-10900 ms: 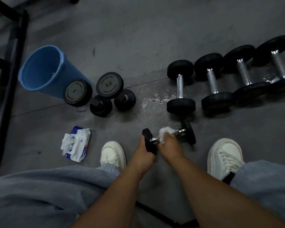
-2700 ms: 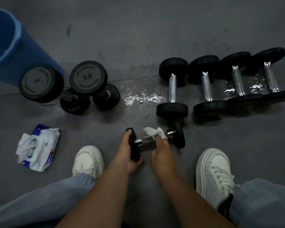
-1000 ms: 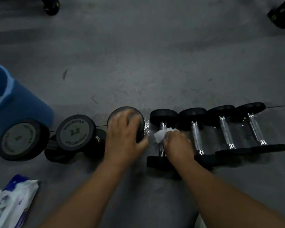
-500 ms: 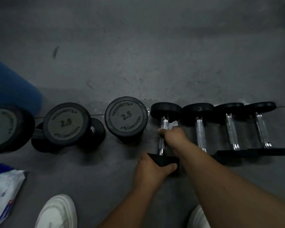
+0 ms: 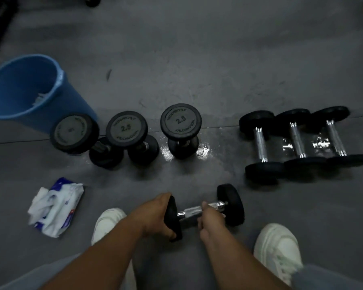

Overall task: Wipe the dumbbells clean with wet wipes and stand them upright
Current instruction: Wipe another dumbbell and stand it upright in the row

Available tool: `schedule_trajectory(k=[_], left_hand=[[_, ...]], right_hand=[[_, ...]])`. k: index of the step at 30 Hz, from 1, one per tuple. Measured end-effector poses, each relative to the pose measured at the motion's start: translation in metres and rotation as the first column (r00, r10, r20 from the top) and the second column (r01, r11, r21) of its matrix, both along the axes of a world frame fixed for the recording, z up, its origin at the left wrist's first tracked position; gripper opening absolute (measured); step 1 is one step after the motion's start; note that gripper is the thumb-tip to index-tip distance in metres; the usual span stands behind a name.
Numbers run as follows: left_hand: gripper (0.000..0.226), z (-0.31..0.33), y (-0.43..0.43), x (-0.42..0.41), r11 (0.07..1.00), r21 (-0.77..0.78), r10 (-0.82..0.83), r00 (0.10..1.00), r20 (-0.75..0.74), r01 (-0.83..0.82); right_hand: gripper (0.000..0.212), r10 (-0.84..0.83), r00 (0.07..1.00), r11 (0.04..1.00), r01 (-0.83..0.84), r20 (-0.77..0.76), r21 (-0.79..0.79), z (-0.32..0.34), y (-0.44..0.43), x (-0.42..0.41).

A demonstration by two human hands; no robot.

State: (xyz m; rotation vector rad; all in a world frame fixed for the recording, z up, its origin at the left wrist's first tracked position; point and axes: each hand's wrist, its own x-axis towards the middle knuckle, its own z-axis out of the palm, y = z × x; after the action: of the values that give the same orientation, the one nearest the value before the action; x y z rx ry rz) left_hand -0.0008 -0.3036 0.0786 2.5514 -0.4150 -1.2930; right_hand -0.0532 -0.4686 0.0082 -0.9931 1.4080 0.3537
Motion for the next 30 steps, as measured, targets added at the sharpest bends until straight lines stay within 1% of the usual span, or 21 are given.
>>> schedule_trajectory(k=[3, 5, 6, 7, 8, 9, 10, 12, 13, 14, 15, 16, 17, 18, 19, 20, 23, 24, 27, 28, 30], left_hand=[[0.092, 0.007, -0.008, -0.029, 0.997, 0.033, -0.076, 0.992, 0.098, 0.073], [0.098, 0.006, -0.013, -0.049, 0.994, 0.07, -0.091, 0.984, 0.154, 0.081], [0.106, 0.004, -0.015, -0.056, 0.992, 0.089, -0.099, 0.98, 0.174, 0.084], [0.113, 0.001, -0.015, -0.062, 0.989, 0.116, -0.114, 0.975, 0.192, 0.093], [0.118, -0.001, -0.016, -0.066, 0.986, 0.139, -0.123, 0.971, 0.206, 0.095], [0.118, -0.005, -0.016, -0.069, 0.984, 0.151, -0.125, 0.967, 0.221, 0.093], [0.115, -0.008, -0.016, -0.069, 0.985, 0.149, -0.119, 0.965, 0.235, 0.085], [0.112, -0.016, -0.016, -0.067, 0.989, 0.133, -0.1, 0.957, 0.274, 0.065], [0.113, -0.019, -0.015, -0.064, 0.991, 0.123, -0.093, 0.954, 0.286, 0.06], [0.114, -0.021, -0.015, -0.06, 0.992, 0.115, -0.089, 0.954, 0.285, 0.058], [0.114, -0.021, -0.015, -0.056, 0.992, 0.107, -0.089, 0.958, 0.272, 0.062], [0.114, -0.021, -0.015, -0.051, 0.993, 0.098, -0.087, 0.963, 0.253, 0.064], [0.114, -0.019, -0.015, -0.047, 0.993, 0.095, -0.09, 0.968, 0.234, 0.069], [0.115, -0.016, -0.017, -0.042, 0.993, 0.094, -0.093, 0.973, 0.21, 0.075], [0.115, -0.014, -0.017, -0.039, 0.992, 0.095, -0.095, 0.978, 0.187, 0.078], [0.115, -0.013, -0.017, -0.036, 0.992, 0.096, -0.092, 0.981, 0.17, 0.076], [0.115, -0.014, -0.017, -0.036, 0.993, 0.099, -0.084, 0.983, 0.165, 0.068], [0.114, -0.015, -0.017, -0.037, 0.994, 0.092, -0.078, 0.984, 0.163, 0.063], [0.113, -0.017, -0.016, -0.039, 0.997, 0.07, -0.05, 0.985, 0.164, 0.039], [0.115, -0.016, -0.016, -0.04, 0.997, 0.069, -0.049, 0.987, 0.155, 0.039], [0.118, -0.015, -0.016, -0.041, 0.997, 0.066, -0.046, 0.989, 0.14, 0.037]], right_hand=[[0.023, 0.087, 0.996, 0.995, -0.086, -0.018, 0.051, 0.02, -0.007, -0.03], [0.022, 0.292, 0.956, 0.956, -0.292, -0.007, 0.036, 0.043, -0.009, -0.038], [0.023, 0.472, 0.882, 0.882, -0.472, 0.001, -0.006, 0.055, -0.007, -0.039], [0.025, 0.651, 0.759, 0.757, -0.65, -0.004, -0.067, 0.064, -0.001, -0.038], [0.025, 0.785, 0.62, 0.611, -0.779, -0.023, -0.139, 0.073, 0.009, -0.038], [0.026, 0.857, 0.514, 0.493, -0.839, -0.038, -0.229, 0.079, 0.019, -0.039], [0.027, 0.876, 0.481, 0.443, -0.835, -0.042, -0.326, 0.079, 0.028, -0.04], [0.025, 0.858, 0.513, 0.44, -0.759, -0.026, -0.48, 0.073, 0.038, -0.038], [0.023, 0.853, 0.522, 0.448, -0.741, -0.01, -0.5, 0.067, 0.039, -0.037], [0.021, 0.843, 0.537, 0.478, -0.738, 0.013, -0.477, 0.058, 0.04, -0.035], [0.025, 0.83, 0.558, 0.514, -0.747, 0.022, -0.422, 0.05, 0.039, -0.032], [0.038, 0.788, 0.615, 0.588, -0.741, 0.023, -0.324, 0.044, 0.037, -0.028], [0.057, 0.719, 0.695, 0.683, -0.702, 0.017, -0.203, 0.04, 0.037, -0.025], [0.074, 0.657, 0.754, 0.748, -0.653, -0.005, -0.119, 0.039, 0.037, -0.025], [0.083, 0.654, 0.756, 0.752, -0.653, -0.026, -0.09, 0.037, 0.035, -0.027], [0.084, 0.691, 0.722, 0.716, -0.691, -0.036, -0.104, 0.041, 0.033, -0.031], [0.068, 0.795, 0.606, 0.59, -0.782, -0.021, -0.198, 0.049, 0.029, -0.041], [0.068, 0.8, 0.599, 0.583, -0.787, -0.025, -0.202, 0.051, 0.028, -0.041], [0.074, 0.74, 0.669, 0.661, -0.743, -0.071, -0.108, 0.048, 0.034, -0.032], [0.073, 0.748, 0.659, 0.65, -0.752, -0.083, -0.107, 0.05, 0.035, -0.031], [0.063, 0.83, 0.546, 0.514, -0.828, -0.112, -0.224, 0.053, 0.033, -0.032]])
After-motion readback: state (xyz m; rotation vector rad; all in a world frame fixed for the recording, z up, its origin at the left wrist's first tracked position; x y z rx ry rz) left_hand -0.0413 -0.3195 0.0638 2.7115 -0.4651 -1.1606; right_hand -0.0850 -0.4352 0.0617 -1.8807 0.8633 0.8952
